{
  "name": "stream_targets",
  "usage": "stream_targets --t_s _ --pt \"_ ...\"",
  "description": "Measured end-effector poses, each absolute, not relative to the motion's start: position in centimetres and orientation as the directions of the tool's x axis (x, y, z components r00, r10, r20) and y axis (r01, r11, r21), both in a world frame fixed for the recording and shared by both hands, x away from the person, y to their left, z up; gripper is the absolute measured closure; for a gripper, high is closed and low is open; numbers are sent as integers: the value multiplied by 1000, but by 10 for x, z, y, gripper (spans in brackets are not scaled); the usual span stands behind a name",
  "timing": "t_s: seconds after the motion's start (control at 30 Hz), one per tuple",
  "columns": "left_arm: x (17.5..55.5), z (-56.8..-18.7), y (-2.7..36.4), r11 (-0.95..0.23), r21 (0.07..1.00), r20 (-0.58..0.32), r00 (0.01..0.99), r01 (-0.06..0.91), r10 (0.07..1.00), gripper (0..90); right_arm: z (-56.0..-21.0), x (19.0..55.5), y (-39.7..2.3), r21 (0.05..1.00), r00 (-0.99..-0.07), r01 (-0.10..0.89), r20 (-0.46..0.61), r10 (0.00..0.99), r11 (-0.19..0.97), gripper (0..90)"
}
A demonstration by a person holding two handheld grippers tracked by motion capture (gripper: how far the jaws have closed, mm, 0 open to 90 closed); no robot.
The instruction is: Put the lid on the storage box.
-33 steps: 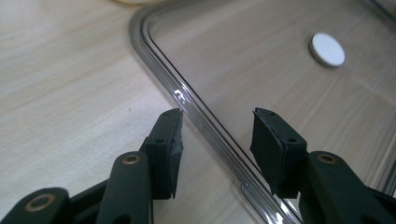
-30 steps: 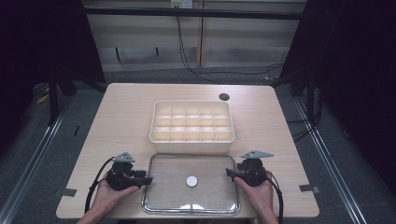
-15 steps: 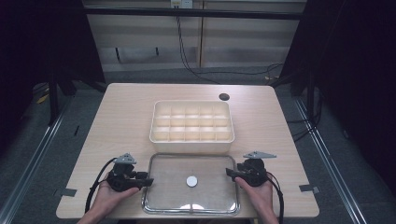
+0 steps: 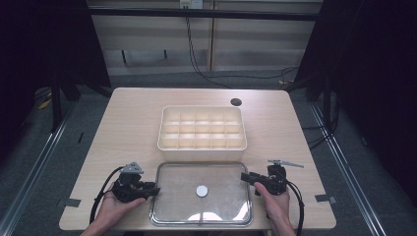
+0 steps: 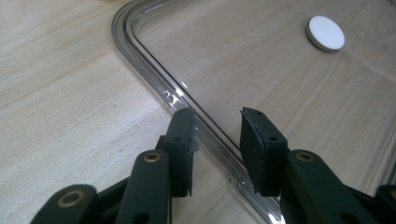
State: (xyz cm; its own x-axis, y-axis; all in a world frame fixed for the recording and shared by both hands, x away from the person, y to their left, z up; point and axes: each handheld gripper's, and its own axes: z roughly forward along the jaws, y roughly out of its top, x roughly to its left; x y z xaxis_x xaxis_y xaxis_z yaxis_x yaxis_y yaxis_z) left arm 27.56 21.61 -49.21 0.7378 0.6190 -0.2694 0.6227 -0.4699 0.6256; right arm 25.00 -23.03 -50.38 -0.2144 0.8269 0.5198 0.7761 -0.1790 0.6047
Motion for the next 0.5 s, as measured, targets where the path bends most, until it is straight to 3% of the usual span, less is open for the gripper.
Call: stream_targets --t_s 0.3,0.5 --pt "275 -493 218 -453 630 -281 729 630 624 647 -505 247 -233 563 -215 786 636 741 -256 606" --pt "276 -493 219 -455 630 -282 731 629 621 648 -502 247 -235 580 -252 778 640 726 -241 655"
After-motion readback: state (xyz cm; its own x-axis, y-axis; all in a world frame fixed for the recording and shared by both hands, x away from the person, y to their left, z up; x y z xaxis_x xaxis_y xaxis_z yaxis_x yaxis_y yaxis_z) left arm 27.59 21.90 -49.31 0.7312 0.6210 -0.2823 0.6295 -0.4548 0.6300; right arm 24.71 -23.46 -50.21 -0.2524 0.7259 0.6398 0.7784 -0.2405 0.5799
